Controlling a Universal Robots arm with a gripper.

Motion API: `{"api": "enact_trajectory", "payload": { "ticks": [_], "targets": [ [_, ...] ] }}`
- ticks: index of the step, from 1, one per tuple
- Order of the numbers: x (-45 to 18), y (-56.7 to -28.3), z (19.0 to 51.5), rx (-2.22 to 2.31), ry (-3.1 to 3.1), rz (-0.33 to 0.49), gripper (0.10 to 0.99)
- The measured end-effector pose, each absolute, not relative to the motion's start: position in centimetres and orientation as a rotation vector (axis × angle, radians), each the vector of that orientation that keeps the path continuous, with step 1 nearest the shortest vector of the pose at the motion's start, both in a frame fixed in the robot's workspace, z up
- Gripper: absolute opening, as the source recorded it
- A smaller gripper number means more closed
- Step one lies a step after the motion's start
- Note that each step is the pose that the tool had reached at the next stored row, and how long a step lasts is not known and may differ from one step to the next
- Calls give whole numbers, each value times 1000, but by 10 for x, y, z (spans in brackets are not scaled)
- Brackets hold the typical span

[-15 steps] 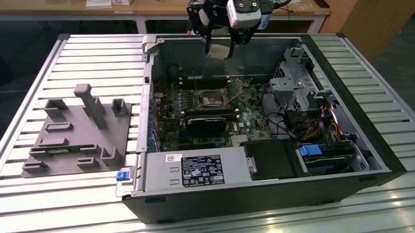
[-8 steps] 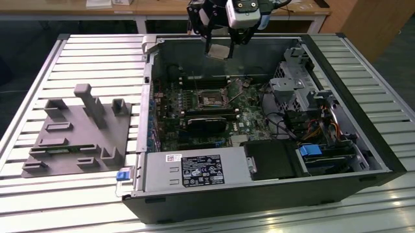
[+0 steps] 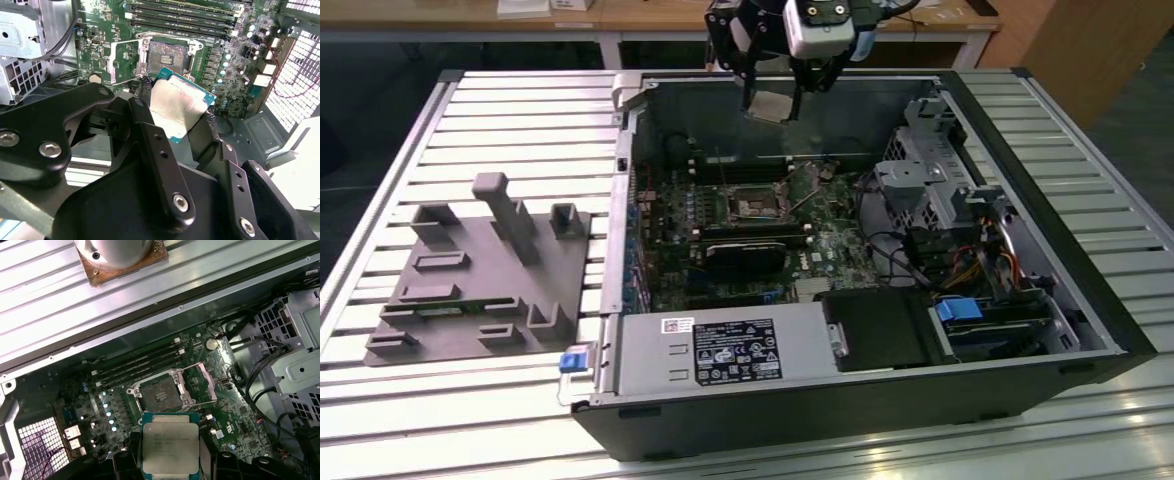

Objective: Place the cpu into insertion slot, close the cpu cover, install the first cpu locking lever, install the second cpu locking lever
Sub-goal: 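Place the cpu into insertion slot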

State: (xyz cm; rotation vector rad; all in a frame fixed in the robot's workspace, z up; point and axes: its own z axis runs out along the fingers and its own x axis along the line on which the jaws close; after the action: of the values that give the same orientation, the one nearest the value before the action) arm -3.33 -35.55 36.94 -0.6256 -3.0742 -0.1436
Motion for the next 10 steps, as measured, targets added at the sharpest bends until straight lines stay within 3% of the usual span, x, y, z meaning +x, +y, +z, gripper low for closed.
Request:
{"api": "enact_trajectory", "payload": {
  "ticks": [10],
  "targets": [
    [-33, -356, 369, -660, -3068, -144, 541]
  ]
}}
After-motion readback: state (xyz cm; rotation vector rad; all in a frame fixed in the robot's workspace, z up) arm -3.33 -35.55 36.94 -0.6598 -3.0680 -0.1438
